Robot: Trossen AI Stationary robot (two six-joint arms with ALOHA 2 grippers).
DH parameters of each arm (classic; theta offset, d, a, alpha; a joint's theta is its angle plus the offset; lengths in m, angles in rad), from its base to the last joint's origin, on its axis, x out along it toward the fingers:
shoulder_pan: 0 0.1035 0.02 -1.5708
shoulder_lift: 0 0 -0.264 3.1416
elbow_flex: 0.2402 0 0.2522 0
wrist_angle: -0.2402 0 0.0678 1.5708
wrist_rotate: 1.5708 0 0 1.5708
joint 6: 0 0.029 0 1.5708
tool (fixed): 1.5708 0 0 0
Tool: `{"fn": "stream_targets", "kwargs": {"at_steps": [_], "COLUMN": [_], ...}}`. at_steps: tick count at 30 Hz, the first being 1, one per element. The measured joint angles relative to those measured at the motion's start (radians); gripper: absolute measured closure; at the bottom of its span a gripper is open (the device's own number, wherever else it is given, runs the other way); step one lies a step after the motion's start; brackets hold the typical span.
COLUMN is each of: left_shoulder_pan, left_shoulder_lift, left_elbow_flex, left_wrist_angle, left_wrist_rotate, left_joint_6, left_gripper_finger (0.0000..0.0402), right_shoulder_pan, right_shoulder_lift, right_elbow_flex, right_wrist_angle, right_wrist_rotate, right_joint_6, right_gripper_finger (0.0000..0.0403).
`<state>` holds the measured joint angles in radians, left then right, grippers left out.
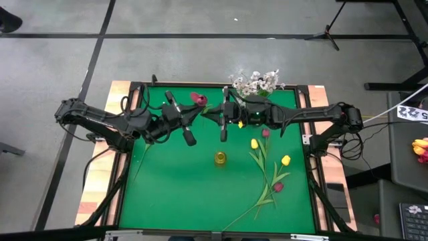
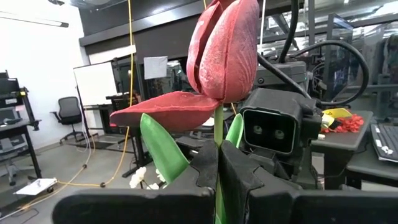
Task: Sort flowers into vase by color
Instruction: Put the left red flower into the green vase
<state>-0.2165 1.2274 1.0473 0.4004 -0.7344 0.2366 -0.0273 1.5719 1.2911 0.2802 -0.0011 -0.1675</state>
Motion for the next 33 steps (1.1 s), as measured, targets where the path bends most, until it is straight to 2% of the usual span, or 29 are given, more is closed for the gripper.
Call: {"fn": "stream_targets", "kwargs": {"at_steps": [3,7,9,14,20,23,26,29,33], "left_shoulder_pan": [0.000,0.000,0.000,-0.020,-0.029,-0.029,-0.029,-0.029,-0.033], "left_shoulder_lift": [0.000,0.000,0.000,0.000,0.000,-0.001,-0.013,-0.035,-0.070], "left_elbow_flex": [0.000,0.000,0.000,0.000,0.000,0.000,-0.001,-0.001,-0.001], "left_wrist_angle": [0.000,-0.003,-0.009,-0.024,-0.024,-0.023,-0.024,-0.023,-0.023], "left_wrist_rotate": [0.015,0.023,0.024,0.025,0.012,-0.059,-0.191,-0.323,-0.423], "left_joint_6": [-0.004,0.010,0.063,0.196,0.268,0.306,0.358,0.400,0.443], "left_gripper_finger": [0.0400,0.0398,0.0387,0.0326,0.0234,0.0197,0.0173,0.0163,0.0163], "right_shoulder_pan": [0.000,0.000,0.000,0.001,-0.008,-0.008,-0.008,-0.021,-0.048], "right_shoulder_lift": [0.000,0.000,0.000,0.000,0.000,0.000,0.000,0.005,0.045], "right_elbow_flex": [0.000,0.000,0.000,0.000,0.000,0.000,0.000,0.000,0.001], "right_wrist_angle": [0.000,0.000,-0.001,0.000,0.000,0.010,0.032,0.072,0.181], "right_wrist_rotate": [0.004,0.009,0.012,0.044,0.045,0.067,0.115,0.122,0.103], "right_joint_6": [-0.002,-0.011,-0.022,-0.024,-0.020,-0.020,-0.021,-0.014,0.030], "right_gripper_finger": [0.0384,0.0395,0.0395,0.0398,0.0398,0.0399,0.0399,0.0400,0.0400]}}
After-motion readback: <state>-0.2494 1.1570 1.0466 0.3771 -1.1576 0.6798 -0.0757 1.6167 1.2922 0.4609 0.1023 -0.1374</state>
